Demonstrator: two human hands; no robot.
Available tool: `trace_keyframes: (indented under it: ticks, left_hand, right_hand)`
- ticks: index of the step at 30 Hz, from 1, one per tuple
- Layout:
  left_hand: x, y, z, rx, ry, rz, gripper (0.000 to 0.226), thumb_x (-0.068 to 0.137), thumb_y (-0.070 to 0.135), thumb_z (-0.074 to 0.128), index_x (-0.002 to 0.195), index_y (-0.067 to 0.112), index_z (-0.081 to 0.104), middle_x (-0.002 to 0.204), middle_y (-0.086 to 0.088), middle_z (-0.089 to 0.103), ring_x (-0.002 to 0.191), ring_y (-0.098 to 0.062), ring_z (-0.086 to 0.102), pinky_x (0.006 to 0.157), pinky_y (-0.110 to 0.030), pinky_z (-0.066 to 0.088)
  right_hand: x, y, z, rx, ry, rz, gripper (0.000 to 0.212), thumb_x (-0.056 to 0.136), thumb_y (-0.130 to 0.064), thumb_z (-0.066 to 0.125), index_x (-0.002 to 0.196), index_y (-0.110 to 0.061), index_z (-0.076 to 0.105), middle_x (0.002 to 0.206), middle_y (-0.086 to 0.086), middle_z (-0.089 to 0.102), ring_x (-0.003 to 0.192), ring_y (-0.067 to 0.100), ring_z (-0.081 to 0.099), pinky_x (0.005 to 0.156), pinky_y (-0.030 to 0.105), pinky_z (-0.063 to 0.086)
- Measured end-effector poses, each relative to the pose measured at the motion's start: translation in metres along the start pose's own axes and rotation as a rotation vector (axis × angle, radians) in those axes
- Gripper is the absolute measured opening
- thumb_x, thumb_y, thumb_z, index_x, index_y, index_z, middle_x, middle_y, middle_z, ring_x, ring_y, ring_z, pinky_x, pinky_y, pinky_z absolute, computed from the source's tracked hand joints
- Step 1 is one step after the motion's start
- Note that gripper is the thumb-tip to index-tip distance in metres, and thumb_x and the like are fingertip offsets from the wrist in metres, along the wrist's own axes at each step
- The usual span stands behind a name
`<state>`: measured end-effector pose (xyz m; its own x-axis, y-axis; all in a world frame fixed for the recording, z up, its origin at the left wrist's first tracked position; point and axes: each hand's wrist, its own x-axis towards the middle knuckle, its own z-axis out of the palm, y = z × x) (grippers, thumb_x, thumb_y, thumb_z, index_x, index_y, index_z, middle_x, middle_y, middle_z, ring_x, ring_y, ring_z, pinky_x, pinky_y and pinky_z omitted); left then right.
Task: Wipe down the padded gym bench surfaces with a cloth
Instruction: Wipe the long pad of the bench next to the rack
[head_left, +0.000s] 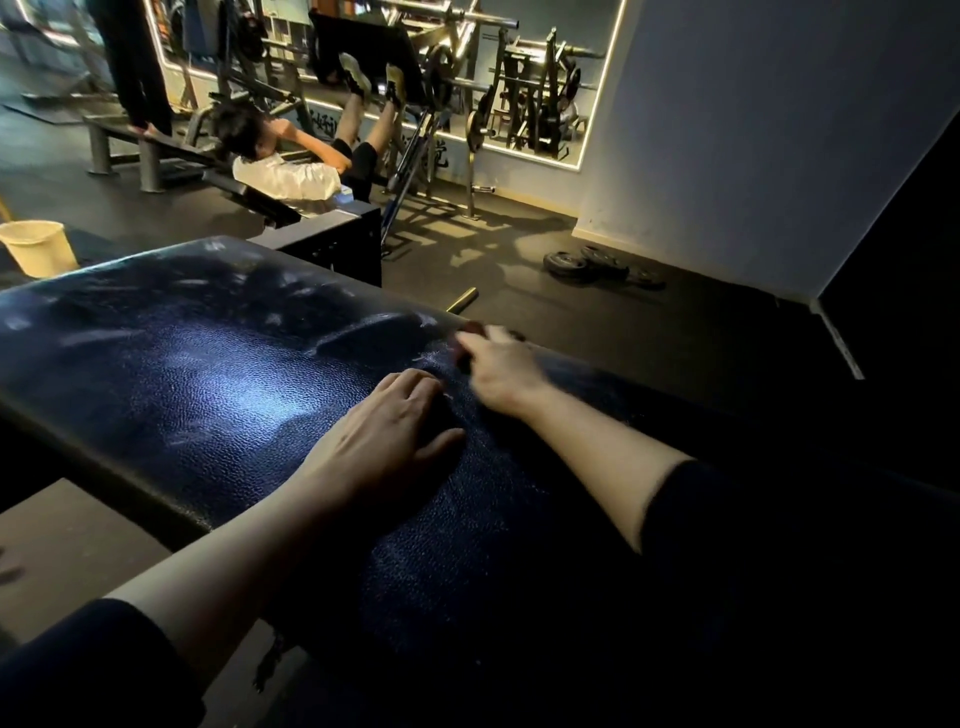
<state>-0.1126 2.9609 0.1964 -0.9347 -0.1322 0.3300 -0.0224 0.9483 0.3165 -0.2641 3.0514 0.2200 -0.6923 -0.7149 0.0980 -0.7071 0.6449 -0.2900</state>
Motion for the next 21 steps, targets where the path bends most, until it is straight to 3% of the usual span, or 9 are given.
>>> trace_keyframes:
  ticks: [3,6,9,13,16,18,21]
  left_hand:
    - [0.000,-0.003,-0.001,-0.003,0.051,-0.040,0.066,0.077,0.070,0.037,0.104,0.011,0.050,0.105,-0.003,0.047,0.101,-0.017,0.043,0.088,-0.035,0.043]
    - [-0.003,-0.001,-0.004,-0.008,0.069,-0.046,0.051,0.082,0.060,0.054,0.105,0.014,0.049,0.102,0.003,0.042,0.096,-0.011,0.037,0.086,-0.030,0.037]
    - [-0.007,0.002,-0.005,0.034,0.067,-0.019,0.040,0.085,0.057,0.053,0.099,0.020,0.046,0.101,0.006,0.039,0.093,-0.006,0.031,0.086,-0.028,0.035]
    - [-0.011,0.008,-0.010,0.042,0.104,0.072,0.036,0.085,0.052,0.053,0.095,0.018,0.056,0.100,0.005,0.050,0.096,-0.014,0.045,0.077,-0.036,0.049]
    - [-0.018,0.018,-0.021,0.123,0.225,0.139,0.023,0.084,0.036,0.059,0.091,0.015,0.063,0.096,0.000,0.061,0.093,-0.020,0.056,0.062,-0.037,0.054]
    - [-0.023,0.023,-0.028,0.128,0.278,0.073,0.017,0.080,0.027,0.066,0.089,0.013,0.064,0.095,-0.004,0.062,0.092,-0.025,0.058,0.059,-0.038,0.054]
    - [-0.030,0.029,-0.033,0.121,0.276,-0.084,0.018,0.079,0.018,0.070,0.092,0.009,0.062,0.096,-0.010,0.058,0.093,-0.031,0.056,0.061,-0.037,0.046]
  right_hand:
    - [0.002,-0.037,0.011,0.006,-0.052,-0.150,0.042,0.098,-0.022,0.041,0.140,-0.019,0.043,0.144,0.017,0.035,0.135,0.034,0.030,0.109,0.037,0.027]
    - [-0.023,-0.015,-0.006,-0.017,-0.089,-0.188,0.048,0.095,-0.010,0.043,0.142,-0.021,0.041,0.150,0.013,0.030,0.140,0.029,0.026,0.111,0.035,0.024]
    - [-0.059,0.047,-0.028,-0.031,-0.025,-0.098,0.053,0.091,-0.001,0.042,0.140,-0.021,0.047,0.148,0.012,0.035,0.134,0.029,0.036,0.108,0.030,0.028]
    - [-0.093,0.105,-0.049,-0.005,0.069,0.178,0.050,0.095,-0.002,0.036,0.140,-0.021,0.047,0.151,0.009,0.033,0.139,0.029,0.029,0.112,0.031,0.025]
    - [-0.083,0.072,-0.042,-0.018,0.086,0.210,0.047,0.092,-0.005,0.042,0.136,-0.018,0.050,0.143,0.012,0.041,0.129,0.032,0.041,0.101,0.030,0.034]
    - [-0.069,0.022,-0.026,0.038,0.016,0.072,0.043,0.091,-0.007,0.045,0.132,-0.017,0.054,0.135,0.013,0.046,0.121,0.032,0.047,0.097,0.032,0.038]
    - [-0.066,-0.045,0.000,0.139,-0.130,-0.180,0.033,0.093,-0.020,0.048,0.126,-0.017,0.053,0.129,0.011,0.047,0.119,0.028,0.046,0.101,0.044,0.040]
